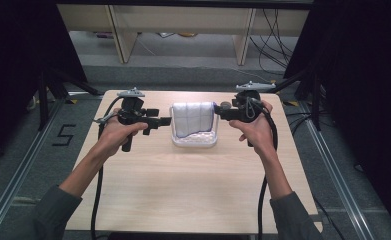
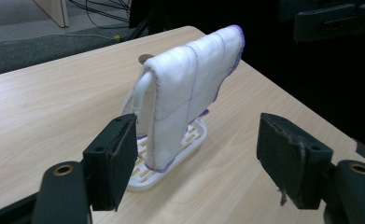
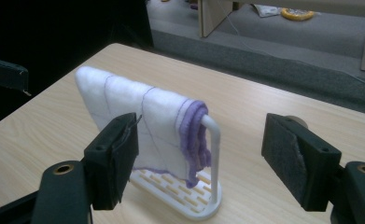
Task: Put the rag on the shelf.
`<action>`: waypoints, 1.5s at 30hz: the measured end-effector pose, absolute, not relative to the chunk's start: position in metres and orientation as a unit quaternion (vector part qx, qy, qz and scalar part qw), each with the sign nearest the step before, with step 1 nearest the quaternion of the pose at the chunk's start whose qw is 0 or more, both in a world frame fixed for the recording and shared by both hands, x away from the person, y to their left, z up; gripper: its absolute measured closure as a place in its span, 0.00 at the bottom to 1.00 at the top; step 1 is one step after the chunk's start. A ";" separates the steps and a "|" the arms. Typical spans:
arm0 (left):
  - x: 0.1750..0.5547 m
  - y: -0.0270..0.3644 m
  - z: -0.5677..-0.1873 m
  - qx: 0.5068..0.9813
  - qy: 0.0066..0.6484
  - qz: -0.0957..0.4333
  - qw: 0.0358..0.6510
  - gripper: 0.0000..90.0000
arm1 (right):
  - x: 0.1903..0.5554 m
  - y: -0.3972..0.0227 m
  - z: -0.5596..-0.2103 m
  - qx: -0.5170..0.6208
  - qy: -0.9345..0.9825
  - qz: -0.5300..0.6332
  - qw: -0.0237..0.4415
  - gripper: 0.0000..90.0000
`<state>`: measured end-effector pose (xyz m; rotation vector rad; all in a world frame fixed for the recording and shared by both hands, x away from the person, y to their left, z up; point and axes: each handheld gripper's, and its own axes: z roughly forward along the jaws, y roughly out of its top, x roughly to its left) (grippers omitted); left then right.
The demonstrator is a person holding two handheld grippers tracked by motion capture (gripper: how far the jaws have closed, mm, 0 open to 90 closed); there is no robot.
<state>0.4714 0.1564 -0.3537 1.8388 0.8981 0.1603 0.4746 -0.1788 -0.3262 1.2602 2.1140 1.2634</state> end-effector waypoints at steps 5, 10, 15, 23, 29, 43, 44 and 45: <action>0.465 0.156 -0.357 0.769 0.368 0.065 0.519 0.32 | 0.470 -0.176 -0.329 0.451 0.749 0.450 0.181 0.31; 0.456 0.156 -0.361 0.768 0.365 0.064 0.523 0.31 | 0.463 -0.174 -0.332 0.443 0.751 0.456 0.180 0.31; 0.447 0.159 -0.366 0.771 0.359 0.058 0.523 0.30 | 0.456 -0.175 -0.336 0.439 0.752 0.460 0.178 0.31; 0.434 0.163 -0.376 0.771 0.353 0.047 0.529 0.28 | 0.445 -0.171 -0.345 0.433 0.752 0.469 0.166 0.31; 0.424 0.164 -0.382 0.774 0.349 0.050 0.526 0.26 | 0.439 -0.170 -0.351 0.428 0.753 0.475 0.157 0.31; 0.405 0.166 -0.405 0.789 0.340 0.066 0.508 0.24 | 0.419 -0.171 -0.373 0.429 0.751 0.481 0.141 0.30; 0.405 0.166 -0.405 0.789 0.340 0.066 0.508 0.24 | 0.418 -0.171 -0.374 0.431 0.751 0.480 0.141 0.30; 0.404 0.166 -0.409 0.791 0.340 0.062 0.505 0.24 | 0.418 -0.171 -0.376 0.424 0.757 0.477 0.144 0.30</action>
